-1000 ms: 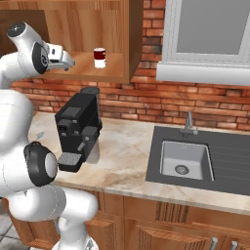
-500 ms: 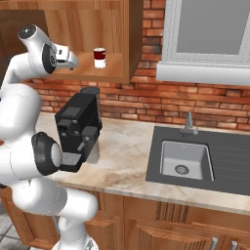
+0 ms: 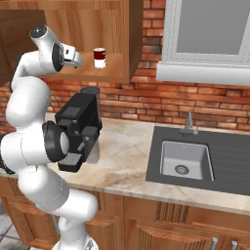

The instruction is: Restock the canned food cabinet by taking the new fresh canned food from the counter and placing it in the cabinet. Then, take the old canned food from the cabinet and place it on the counter.

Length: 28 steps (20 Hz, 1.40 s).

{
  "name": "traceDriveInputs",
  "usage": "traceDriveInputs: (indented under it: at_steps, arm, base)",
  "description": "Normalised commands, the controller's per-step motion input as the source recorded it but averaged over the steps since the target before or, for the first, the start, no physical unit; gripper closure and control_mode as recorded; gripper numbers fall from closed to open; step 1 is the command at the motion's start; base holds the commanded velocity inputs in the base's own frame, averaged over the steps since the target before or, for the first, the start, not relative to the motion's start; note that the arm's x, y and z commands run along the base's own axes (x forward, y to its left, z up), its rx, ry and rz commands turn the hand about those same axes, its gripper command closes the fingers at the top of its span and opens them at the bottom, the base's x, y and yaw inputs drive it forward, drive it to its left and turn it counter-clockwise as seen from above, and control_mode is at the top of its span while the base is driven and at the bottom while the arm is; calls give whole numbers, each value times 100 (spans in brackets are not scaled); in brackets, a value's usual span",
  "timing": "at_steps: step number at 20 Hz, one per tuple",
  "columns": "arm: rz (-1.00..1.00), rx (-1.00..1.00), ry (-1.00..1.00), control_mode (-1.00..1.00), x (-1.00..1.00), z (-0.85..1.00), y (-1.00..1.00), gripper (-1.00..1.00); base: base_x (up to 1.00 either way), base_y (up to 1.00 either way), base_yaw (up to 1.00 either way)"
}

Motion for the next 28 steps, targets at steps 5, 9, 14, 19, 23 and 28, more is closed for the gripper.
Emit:
traceDriveInputs:
  at_steps: [5,9,14,19,23,28]
  arm:
    - [0,2,0,-100,24,-8,0,-100]
    - [0,0,0,-100,23,-3,2,-100]
    - [0,0,0,-100,22,0,15,-100]
    - [0,0,2,-100,19,-4,9,-100]
    - [0,-2,0,-100,8,-14,0,-100]
    - [0,-1,0,-100,0,-30,0,100]
  base:
    - [0,0,0]
    - [0,0,0]
    - [0,0,0]
    - [0,0,0]
    - [0,0,0]
    - [0,0,0]
